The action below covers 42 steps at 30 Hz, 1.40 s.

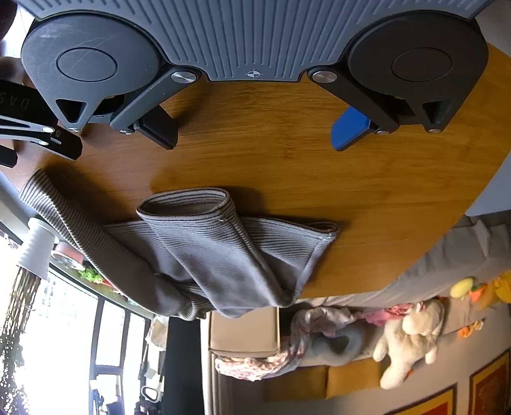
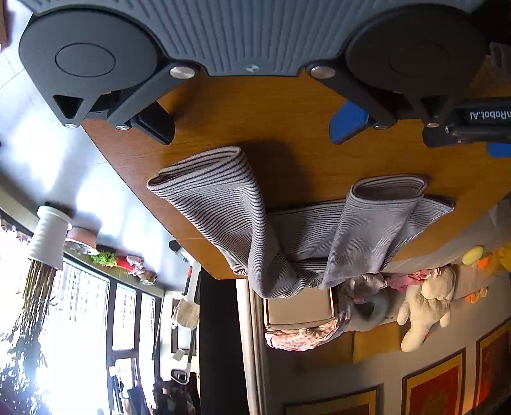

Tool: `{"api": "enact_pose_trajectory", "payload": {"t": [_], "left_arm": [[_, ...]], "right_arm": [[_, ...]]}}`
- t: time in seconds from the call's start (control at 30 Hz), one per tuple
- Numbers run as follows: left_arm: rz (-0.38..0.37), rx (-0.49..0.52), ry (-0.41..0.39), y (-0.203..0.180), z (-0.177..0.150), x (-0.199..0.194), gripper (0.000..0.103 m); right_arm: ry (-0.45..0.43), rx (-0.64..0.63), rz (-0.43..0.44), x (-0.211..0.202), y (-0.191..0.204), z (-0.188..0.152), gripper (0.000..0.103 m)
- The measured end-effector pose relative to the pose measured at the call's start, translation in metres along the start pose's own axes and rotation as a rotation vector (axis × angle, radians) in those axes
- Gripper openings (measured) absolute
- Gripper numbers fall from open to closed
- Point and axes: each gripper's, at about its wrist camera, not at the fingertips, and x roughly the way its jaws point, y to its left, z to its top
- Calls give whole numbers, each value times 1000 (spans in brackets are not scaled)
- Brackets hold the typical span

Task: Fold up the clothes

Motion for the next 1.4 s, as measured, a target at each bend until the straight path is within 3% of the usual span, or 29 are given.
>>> {"api": "enact_pose_trajectory", "payload": {"t": [0.17, 0.33, 1.4], "left_arm": [[-12, -14, 8, 0, 1, 1, 103], [-8, -11, 3, -1, 2, 2, 103], [-9, -9, -3, -1, 1, 3, 103]], "right_arm": [[-20, 55, 29, 2, -13, 3, 103], [-44, 11, -17, -2, 1, -3, 103], [-38, -15, -27, 2, 1, -1, 103]]}}
